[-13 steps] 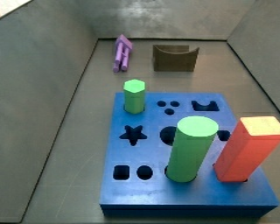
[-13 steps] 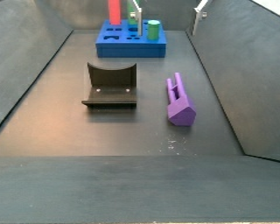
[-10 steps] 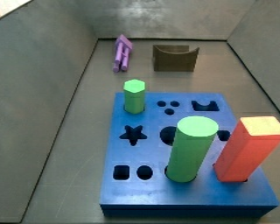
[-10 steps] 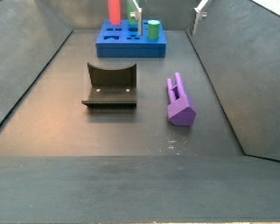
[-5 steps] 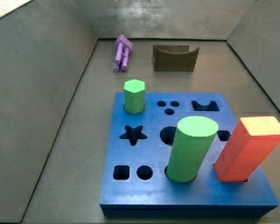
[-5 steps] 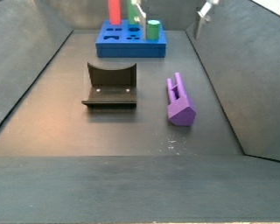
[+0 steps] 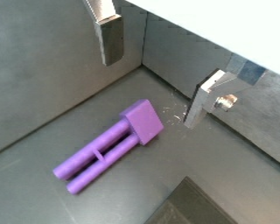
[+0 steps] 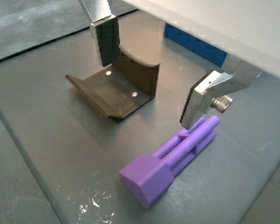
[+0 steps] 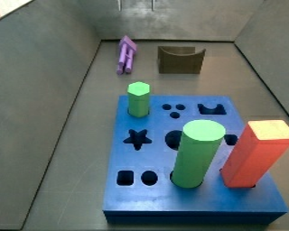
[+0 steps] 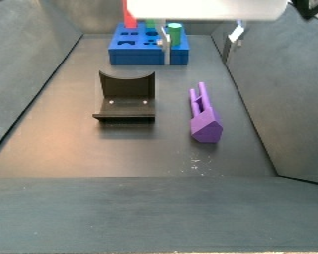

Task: Pick up the 3 prong object. Move up. Rotate the 3 prong object. Place the 3 prong object on the fixture. Regrasp the 3 prong object. Move to above the board. Insert the 3 prong object.
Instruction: Pick up the 3 prong object.

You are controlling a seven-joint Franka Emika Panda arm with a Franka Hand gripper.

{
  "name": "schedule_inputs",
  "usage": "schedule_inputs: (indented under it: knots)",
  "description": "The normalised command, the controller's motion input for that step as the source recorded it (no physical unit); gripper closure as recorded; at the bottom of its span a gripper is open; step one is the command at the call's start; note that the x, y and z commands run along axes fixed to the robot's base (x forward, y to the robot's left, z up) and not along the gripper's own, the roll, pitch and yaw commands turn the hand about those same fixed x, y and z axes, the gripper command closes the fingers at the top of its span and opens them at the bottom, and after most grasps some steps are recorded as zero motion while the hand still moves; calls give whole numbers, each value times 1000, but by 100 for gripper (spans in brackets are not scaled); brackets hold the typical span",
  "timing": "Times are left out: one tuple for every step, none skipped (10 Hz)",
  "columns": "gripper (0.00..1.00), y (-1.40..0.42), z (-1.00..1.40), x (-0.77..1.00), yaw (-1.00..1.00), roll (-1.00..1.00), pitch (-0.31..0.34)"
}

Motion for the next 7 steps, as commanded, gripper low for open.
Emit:
schedule_inputs:
  knots:
    - [0, 249, -403, 0, 274, -197, -170]
    - [0, 94, -391, 0, 251, -160, -200]
    - [0, 40, -386, 0, 163, -153, -261]
    - [0, 0, -386, -23, 0, -121, -281]
    - [0, 0, -389, -109, 0, -76, -281]
    - [0, 0, -371, -86, -177, -64, -231]
    - [0, 0, -326, -120, -306, -53, -204]
